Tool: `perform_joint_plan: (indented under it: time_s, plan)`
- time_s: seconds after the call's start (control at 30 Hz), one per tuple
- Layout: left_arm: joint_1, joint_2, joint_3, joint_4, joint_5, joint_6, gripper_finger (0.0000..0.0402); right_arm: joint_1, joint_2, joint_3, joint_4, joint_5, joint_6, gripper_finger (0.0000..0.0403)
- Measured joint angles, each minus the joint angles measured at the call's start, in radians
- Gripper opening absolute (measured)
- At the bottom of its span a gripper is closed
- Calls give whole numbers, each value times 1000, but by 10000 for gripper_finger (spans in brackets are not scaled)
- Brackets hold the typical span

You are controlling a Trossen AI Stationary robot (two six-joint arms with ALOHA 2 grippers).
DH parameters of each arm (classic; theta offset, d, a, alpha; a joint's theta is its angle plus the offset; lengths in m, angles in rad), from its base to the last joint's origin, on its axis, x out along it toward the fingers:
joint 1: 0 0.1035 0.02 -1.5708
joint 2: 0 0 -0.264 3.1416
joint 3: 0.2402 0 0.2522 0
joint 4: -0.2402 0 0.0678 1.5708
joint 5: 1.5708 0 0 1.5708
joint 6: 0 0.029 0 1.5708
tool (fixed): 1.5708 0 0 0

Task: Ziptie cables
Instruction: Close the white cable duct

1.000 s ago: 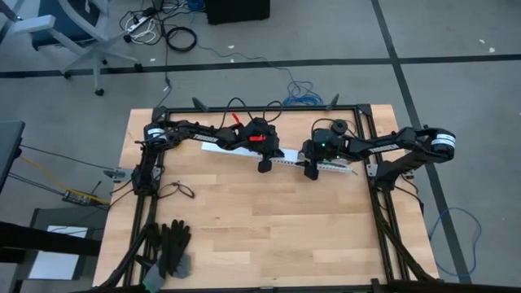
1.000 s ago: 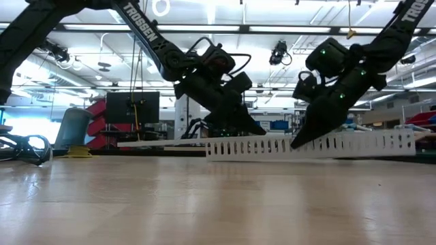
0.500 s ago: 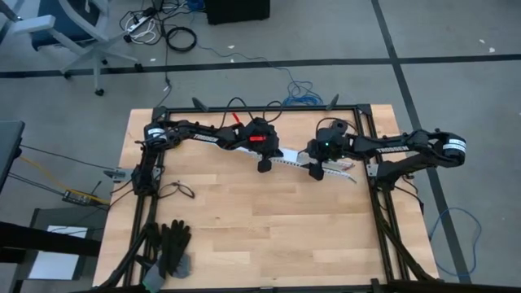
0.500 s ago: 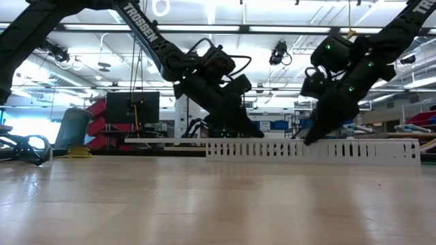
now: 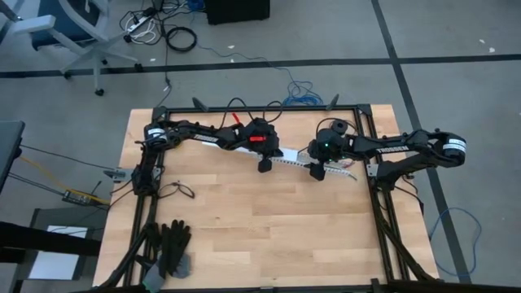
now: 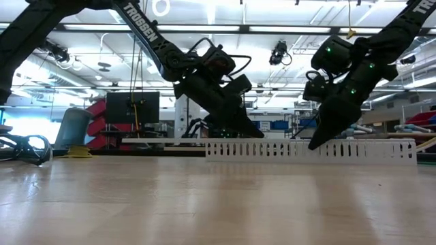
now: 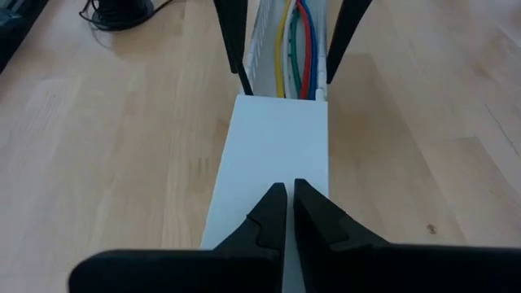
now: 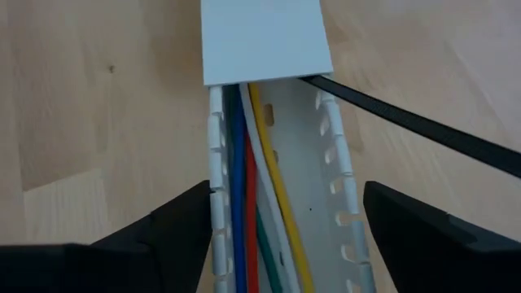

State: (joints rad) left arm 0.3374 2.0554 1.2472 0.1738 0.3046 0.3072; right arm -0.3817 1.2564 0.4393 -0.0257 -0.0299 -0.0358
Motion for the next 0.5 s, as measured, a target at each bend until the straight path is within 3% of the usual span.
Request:
perform_joint_plan:
  time_s: [0.3, 0.5]
  plan:
    - [-9, 25, 0, 62, 0, -10, 0, 1, 0, -1, 3, -9, -11, 215]
    - [-17, 32, 15, 77, -4, -23, 0, 14, 2, -3, 32, -9, -12, 201]
